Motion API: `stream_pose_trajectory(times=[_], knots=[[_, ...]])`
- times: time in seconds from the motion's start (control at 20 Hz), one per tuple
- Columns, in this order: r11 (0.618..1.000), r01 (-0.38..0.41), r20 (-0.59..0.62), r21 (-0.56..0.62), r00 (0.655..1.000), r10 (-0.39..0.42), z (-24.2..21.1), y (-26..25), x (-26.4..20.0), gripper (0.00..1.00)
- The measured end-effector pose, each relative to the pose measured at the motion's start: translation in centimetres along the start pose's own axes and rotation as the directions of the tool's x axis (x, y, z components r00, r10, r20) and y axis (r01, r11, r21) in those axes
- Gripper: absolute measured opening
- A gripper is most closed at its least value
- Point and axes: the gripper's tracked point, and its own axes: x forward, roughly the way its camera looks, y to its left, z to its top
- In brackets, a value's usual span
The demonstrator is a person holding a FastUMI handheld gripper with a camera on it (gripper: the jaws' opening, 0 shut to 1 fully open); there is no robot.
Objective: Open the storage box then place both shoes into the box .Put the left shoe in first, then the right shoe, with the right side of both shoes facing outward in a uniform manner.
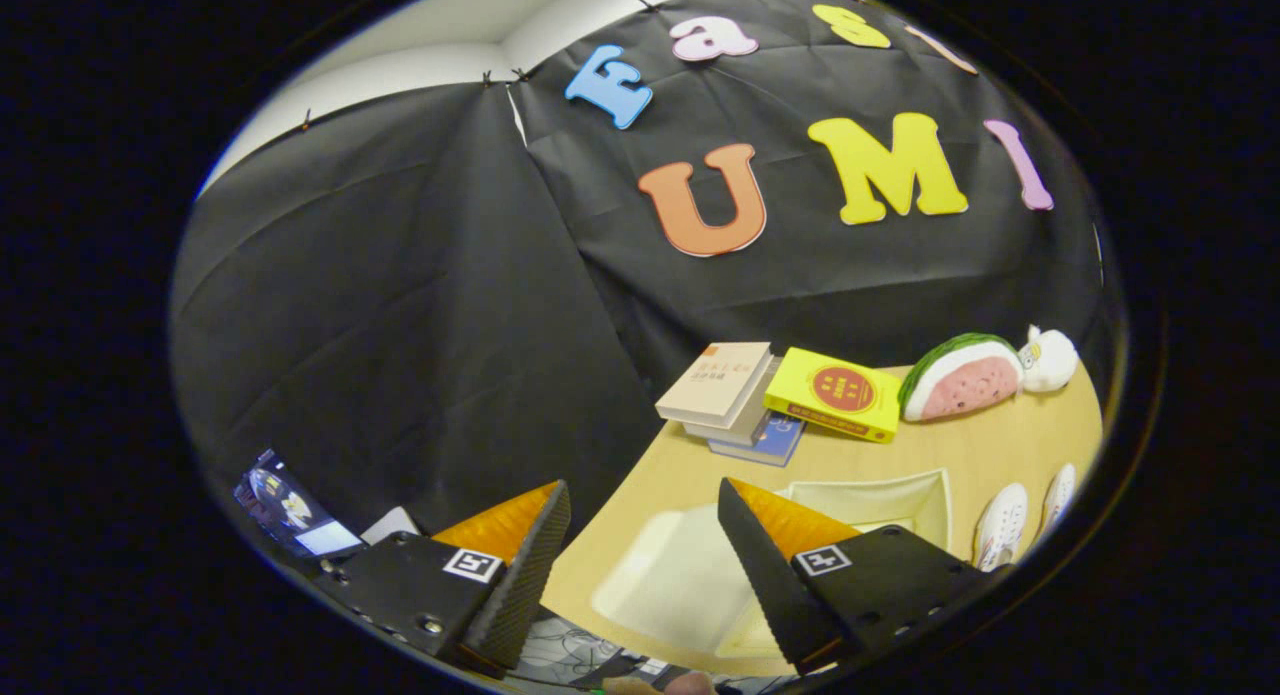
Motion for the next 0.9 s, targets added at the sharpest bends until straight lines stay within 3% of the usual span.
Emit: stream_pose_trajectory(times=[0.5,0.9], knots=[[0.974,0.216,0.092,-0.069,0.973,-0.209,0.6,-9.7,-5.7,0.94],[0.934,0.356,0.109,-0.031,0.930,-0.351,0.6,-22.4,-13.2,0.94]])
